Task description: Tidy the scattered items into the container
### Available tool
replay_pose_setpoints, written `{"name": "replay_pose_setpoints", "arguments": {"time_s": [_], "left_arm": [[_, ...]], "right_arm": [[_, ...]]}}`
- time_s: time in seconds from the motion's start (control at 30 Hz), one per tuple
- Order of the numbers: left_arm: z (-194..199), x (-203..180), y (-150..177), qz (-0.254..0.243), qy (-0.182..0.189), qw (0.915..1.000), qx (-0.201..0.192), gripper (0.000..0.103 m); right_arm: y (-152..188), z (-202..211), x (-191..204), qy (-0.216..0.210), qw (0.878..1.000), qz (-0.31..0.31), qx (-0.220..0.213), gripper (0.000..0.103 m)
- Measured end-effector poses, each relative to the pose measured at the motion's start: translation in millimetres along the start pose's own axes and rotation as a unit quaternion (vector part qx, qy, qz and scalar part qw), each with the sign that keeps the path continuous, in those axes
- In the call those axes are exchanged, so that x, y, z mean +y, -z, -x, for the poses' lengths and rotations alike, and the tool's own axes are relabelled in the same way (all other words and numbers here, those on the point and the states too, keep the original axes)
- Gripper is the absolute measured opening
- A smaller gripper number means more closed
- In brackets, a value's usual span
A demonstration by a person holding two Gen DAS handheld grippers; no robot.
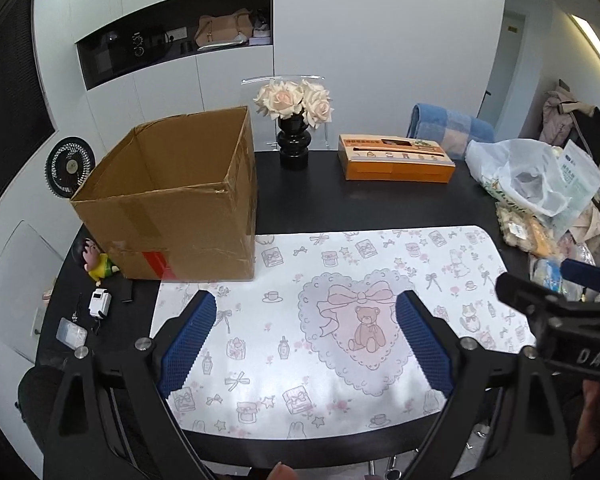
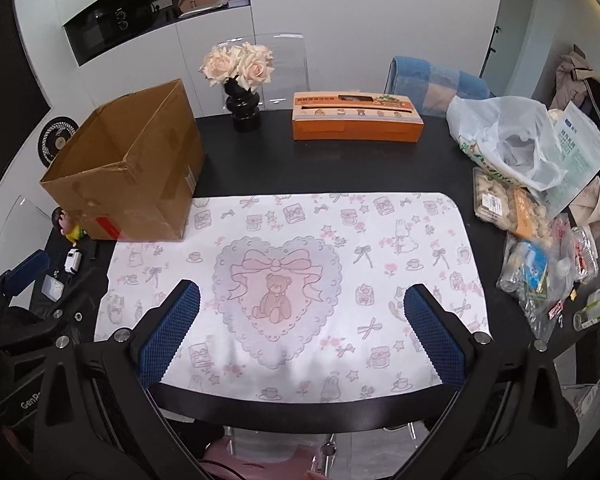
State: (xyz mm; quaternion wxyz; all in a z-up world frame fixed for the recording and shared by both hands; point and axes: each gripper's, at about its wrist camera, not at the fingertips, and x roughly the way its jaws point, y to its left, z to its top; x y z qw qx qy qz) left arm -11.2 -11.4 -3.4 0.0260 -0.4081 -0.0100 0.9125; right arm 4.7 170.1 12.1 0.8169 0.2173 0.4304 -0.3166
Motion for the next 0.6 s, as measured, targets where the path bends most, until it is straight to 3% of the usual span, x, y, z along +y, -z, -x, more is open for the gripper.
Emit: {"name": "replay_pose_setpoints", "arguments": {"time_s": [0.33, 0.6], "left_arm": [[9.8, 8.6, -0.8, 0.011, -0.032, 0.9994, 0.002, 0.091], [2.8, 5.6, -5.2, 0.006, -0.032, 0.9995, -0.007, 0.091]], "right_arm": [[6.5, 6.9, 3.9, 0.002, 1.000, -0.007, -0.022, 0.103], [7.1, 1.2, 8.0, 0.000, 1.000, 0.007, -0.024, 0.103]]}}
